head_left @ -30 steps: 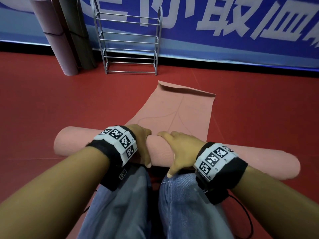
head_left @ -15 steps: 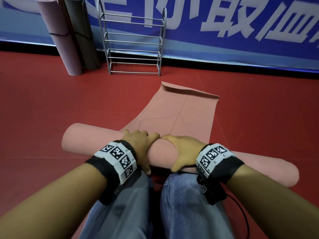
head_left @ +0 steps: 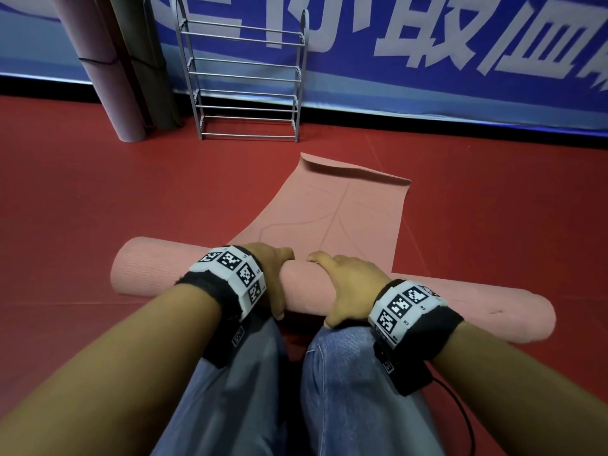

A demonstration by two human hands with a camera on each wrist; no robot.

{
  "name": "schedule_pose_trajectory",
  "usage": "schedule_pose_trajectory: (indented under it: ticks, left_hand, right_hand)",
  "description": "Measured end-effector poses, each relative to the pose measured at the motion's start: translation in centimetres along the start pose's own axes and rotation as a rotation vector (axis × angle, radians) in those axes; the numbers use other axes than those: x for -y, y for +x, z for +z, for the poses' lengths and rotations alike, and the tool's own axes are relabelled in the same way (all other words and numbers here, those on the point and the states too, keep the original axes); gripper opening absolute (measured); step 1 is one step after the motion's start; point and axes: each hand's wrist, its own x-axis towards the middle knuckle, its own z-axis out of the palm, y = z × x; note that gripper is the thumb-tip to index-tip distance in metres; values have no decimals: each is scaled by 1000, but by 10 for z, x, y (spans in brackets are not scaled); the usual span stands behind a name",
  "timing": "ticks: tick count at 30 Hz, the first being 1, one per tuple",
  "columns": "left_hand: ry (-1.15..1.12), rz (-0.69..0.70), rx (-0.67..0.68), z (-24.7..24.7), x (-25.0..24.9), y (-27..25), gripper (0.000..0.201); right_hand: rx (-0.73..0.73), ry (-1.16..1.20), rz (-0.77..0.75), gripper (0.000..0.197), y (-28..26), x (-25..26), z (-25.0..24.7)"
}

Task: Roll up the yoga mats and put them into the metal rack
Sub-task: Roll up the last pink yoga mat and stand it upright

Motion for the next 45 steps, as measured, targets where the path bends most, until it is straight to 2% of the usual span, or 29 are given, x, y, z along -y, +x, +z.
schedule_pose_trajectory:
  ticks: [6,10,15,19,22,27,36,41,45]
  left_hand:
    - [325,-31,-223,21,-14,-11,96]
    - [407,-34,-229,28,-16,-18,111]
    - [365,-59,-179,18,-16,-12,104]
    - [290,-82,-124,9,-18,-4,97]
    - [255,-70,-121,8,-15,3,92]
    - [254,-60,-96,10,-12,7,94]
    - [339,-34,-261,11,-19,-9,63]
    - [369,6,-289,2,-25,-28,57]
    - [303,36,-302,-6,-29,-44,50]
  right_hand:
    - [-20,41,-12,105,3,-5,0]
    - [-5,78,-14,105,9,-9,-5]
    - [-21,105,-24,105,10,-10,2]
    - [-111,-64,26,111,5,-7,6]
    - [-75,-85,54,116,5,-5,12]
    - [-82,-91,60,104,12,-4,11]
    - [-145,-96,-2,83,-4,-5,-6]
    - [-137,-78,-27,72,-16,-1,-24]
    - [-102,-23,-61,71,-27,-2,-42]
